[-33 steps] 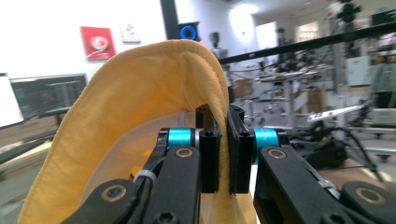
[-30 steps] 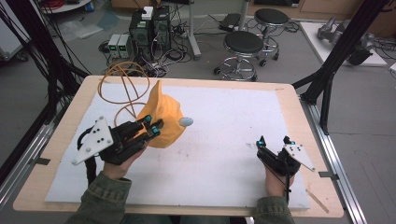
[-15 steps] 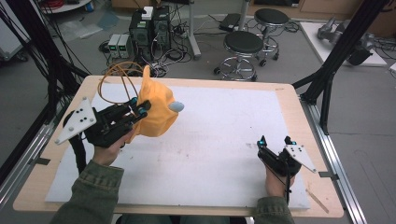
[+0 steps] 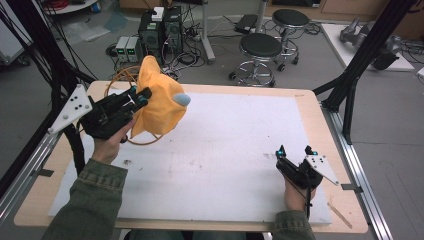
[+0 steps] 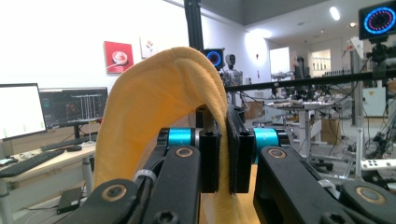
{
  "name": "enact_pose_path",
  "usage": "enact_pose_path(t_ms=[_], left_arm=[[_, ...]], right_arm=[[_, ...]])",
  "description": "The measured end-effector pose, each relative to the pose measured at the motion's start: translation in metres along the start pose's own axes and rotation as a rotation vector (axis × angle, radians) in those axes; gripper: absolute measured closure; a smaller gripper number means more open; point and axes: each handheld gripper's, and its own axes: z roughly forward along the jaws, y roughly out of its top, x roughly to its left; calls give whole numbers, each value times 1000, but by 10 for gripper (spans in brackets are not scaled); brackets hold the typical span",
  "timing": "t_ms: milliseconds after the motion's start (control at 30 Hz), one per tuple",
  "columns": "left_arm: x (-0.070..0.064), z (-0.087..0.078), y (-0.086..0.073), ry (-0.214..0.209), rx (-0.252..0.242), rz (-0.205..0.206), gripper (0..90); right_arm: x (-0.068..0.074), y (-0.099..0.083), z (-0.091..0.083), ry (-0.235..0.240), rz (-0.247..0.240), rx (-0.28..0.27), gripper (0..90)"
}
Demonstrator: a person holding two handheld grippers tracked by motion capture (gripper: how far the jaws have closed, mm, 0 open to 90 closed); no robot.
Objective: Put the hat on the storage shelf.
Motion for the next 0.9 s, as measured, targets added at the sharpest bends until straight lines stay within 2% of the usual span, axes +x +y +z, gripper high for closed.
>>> enact_pose_path(t_ms=[367,900], left_arm=[[37,-6,0,69,-2,-40,851],[93,-22,-3,193,-24,-151,851]], right_arm=[[0,0,0,4,-7,0,118],[1,-1,1,9,-9,8,118]])
